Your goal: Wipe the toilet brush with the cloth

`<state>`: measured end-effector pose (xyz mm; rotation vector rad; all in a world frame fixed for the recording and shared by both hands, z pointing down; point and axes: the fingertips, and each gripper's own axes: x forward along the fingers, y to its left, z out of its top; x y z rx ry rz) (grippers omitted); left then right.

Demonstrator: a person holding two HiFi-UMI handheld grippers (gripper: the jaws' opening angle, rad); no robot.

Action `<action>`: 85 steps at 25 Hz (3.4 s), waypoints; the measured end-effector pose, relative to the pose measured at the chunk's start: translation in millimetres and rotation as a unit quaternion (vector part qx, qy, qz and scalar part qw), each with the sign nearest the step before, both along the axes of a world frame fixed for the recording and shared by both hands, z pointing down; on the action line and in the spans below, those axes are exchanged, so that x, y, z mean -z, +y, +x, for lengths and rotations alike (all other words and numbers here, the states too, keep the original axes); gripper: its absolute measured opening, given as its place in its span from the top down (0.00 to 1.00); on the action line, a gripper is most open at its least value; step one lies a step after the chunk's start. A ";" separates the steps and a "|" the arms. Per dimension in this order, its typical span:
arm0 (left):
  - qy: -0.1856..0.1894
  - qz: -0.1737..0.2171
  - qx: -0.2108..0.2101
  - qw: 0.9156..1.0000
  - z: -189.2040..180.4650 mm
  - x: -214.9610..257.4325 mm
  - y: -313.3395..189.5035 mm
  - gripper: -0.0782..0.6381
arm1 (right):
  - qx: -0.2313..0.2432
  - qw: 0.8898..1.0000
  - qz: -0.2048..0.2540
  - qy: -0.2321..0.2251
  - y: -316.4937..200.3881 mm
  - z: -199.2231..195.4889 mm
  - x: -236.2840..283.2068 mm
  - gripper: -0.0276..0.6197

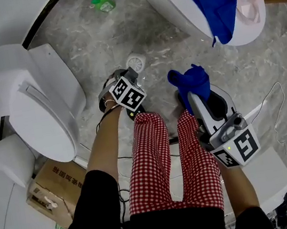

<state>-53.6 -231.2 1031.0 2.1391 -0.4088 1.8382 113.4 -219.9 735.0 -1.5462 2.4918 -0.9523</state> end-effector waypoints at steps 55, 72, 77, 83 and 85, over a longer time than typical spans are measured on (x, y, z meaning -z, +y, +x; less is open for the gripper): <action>0.000 0.028 0.115 0.993 -65.8 62.3 20.8 0.67 | 0.041 0.998 0.019 -0.033 -1.5 -43.3 44.6 0.86; 0.011 0.041 0.154 0.987 -88.2 98.5 33.3 0.67 | 0.057 0.997 0.043 -0.041 -8.0 -65.1 82.1 0.86; 0.019 0.044 0.174 0.984 -91.9 105.8 35.4 0.67 | 0.065 0.996 0.047 -0.035 -8.7 -72.6 91.5 0.86; 0.025 0.054 0.201 0.978 -94.1 120.0 36.0 0.67 | 0.103 0.993 0.055 -0.028 -5.8 -85.3 103.0 0.86; 0.030 0.053 0.212 0.975 -95.5 125.4 38.0 0.67 | 0.107 0.992 0.060 -0.028 -7.6 -88.8 109.2 0.86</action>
